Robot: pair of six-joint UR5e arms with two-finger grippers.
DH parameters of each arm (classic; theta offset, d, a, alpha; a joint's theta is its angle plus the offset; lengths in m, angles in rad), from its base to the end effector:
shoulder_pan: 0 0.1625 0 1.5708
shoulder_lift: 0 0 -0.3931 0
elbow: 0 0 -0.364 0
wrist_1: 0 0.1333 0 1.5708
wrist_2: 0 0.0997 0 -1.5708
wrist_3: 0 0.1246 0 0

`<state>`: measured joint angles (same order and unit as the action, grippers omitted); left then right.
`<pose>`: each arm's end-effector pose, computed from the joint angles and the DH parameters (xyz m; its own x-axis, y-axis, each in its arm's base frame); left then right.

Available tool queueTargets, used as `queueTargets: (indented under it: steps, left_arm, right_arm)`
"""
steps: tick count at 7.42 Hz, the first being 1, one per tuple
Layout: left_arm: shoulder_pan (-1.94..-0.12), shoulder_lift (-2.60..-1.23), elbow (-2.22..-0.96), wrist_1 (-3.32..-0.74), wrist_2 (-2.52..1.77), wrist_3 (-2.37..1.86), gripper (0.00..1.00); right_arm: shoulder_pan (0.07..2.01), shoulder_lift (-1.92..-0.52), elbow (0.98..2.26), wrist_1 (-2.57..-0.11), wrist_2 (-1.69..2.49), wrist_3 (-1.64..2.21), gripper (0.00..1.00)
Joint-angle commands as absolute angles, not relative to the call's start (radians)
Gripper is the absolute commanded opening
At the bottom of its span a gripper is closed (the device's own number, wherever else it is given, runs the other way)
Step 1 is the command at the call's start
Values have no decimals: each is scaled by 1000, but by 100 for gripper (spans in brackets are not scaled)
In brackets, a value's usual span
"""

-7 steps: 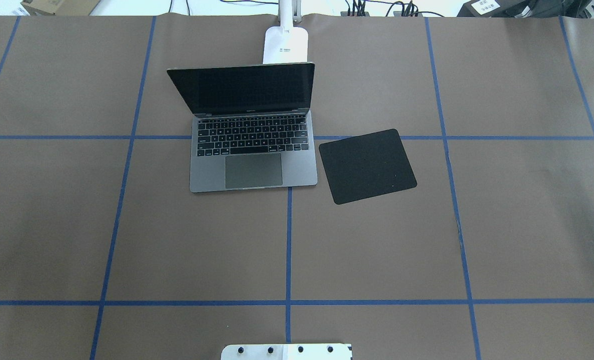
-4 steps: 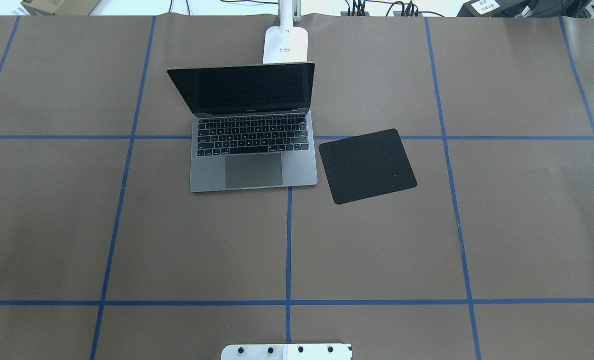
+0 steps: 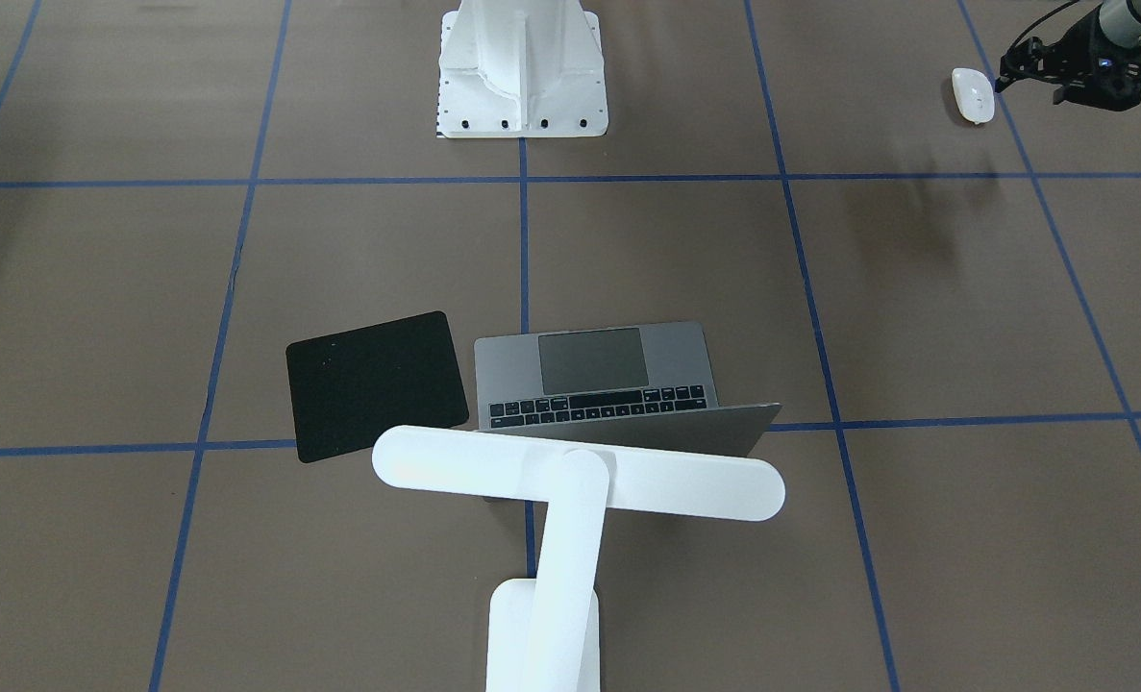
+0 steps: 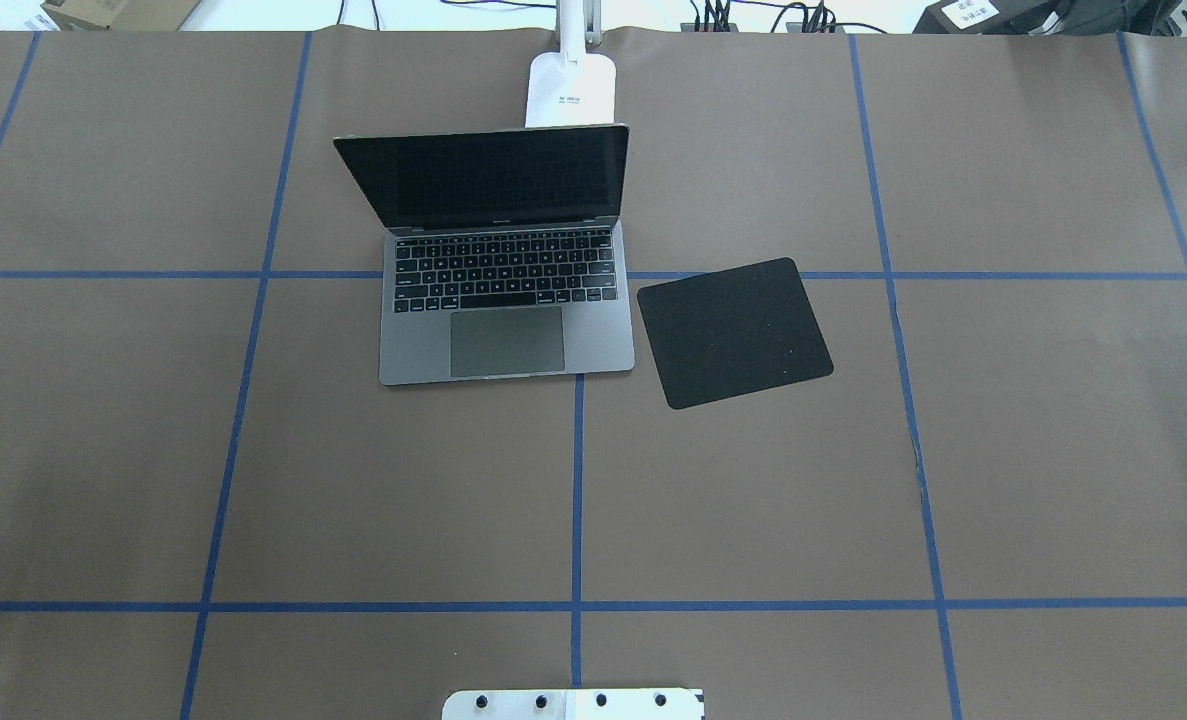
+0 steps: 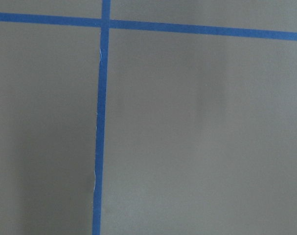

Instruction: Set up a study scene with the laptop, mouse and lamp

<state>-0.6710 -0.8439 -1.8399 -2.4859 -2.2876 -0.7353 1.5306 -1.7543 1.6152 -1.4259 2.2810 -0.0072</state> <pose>0.1217 -0.1623 0.6574 0.6505 0.1974 -0.7334 -0.3591 0.9308 -0.0680 0.0364 -0.3908 0.6934 0.7572 -0.0414 0.6519 0.0456 0.9989 0.0105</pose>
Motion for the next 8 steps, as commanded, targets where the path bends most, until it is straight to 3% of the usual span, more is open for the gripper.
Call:
queueTargets:
  steps: [1,6,8]
  left_arm:
    - [-459,-845,-1839,-2542,-2217,-920,99]
    - [-388,-850,-1792,-2546,-2209,-933,99]
    - [-278,-899,-1792,-2551,-2207,-1101,99]
  right_arm:
    - [1531,-1752,1615,-1424,2281,-8,100]
    - [1529,-1749,1615,-1420,2275,-8,100]
    - [1529,-1750,1615,-1420,2273,-8,100]
